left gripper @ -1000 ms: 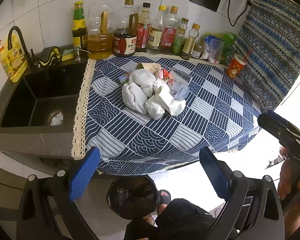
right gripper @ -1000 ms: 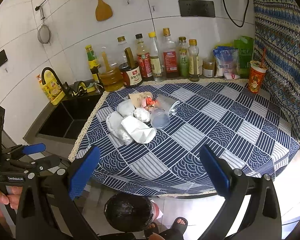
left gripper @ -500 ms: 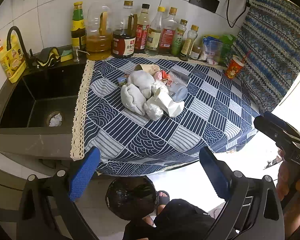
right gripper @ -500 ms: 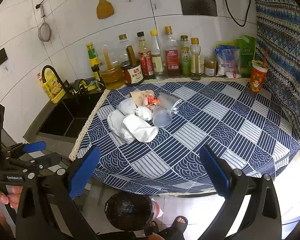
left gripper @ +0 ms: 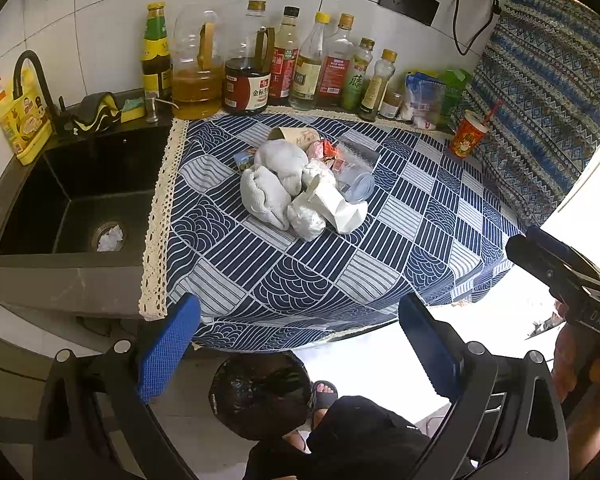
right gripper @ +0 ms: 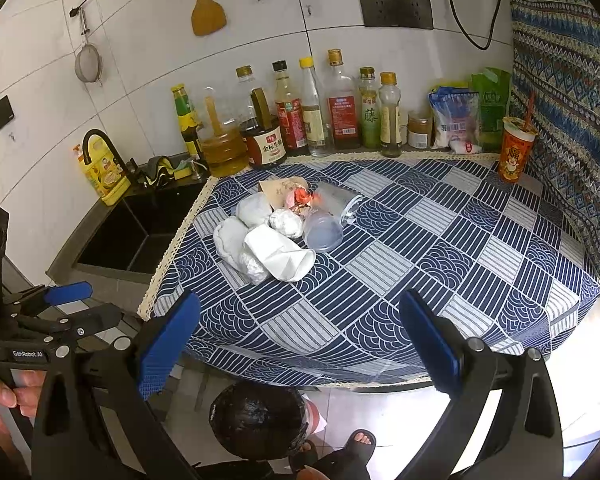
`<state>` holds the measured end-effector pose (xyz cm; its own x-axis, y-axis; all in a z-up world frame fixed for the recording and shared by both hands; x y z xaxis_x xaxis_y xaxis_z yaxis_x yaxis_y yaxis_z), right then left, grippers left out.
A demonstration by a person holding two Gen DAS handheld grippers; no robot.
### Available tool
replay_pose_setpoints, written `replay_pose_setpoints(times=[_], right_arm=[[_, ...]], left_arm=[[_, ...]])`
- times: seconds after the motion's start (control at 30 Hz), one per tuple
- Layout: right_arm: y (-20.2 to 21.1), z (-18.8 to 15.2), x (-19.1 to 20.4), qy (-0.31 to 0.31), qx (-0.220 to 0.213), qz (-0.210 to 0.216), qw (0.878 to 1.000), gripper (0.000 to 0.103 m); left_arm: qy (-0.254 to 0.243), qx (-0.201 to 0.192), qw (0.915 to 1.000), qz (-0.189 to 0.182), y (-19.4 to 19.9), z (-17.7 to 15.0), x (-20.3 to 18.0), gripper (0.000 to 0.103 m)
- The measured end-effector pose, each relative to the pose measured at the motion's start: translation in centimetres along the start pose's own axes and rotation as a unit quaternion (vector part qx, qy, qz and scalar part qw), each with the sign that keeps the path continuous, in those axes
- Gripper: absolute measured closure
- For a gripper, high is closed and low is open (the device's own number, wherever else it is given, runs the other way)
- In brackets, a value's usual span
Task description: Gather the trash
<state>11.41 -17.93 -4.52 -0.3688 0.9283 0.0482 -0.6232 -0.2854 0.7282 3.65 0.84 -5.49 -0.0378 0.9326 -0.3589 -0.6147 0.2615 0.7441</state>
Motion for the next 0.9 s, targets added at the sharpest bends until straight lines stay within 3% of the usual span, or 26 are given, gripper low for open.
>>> replay_pose_setpoints(times=[0.5,0.9], right_arm=[[-0.1,-0.4,-0.1,-0.010,0.006,-0.002,1.000,0.004],[-1.5,0.1,-0.1,-0.010,0.014,0.002,1.000,0.004]], left_arm=[[-0.002,0.005,1.0000,-0.004,-0.3,-0.6,-0.4,0.007],[0.006,0.015,0.9999,-0.002,-1.1,1.0,0.7,0.007]])
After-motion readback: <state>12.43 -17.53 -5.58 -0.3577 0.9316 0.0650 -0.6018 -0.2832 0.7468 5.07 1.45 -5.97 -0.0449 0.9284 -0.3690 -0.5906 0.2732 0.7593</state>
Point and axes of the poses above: each gripper's, at about its wrist camera, not at the fingertips, and y roughly against the way its jaws point, x to its left, z to its top, the point moved 6 cm from there along -y, roughly the way its jaws point, and after that the axes turned 13 degrees about -z, right-handed, at the moved point
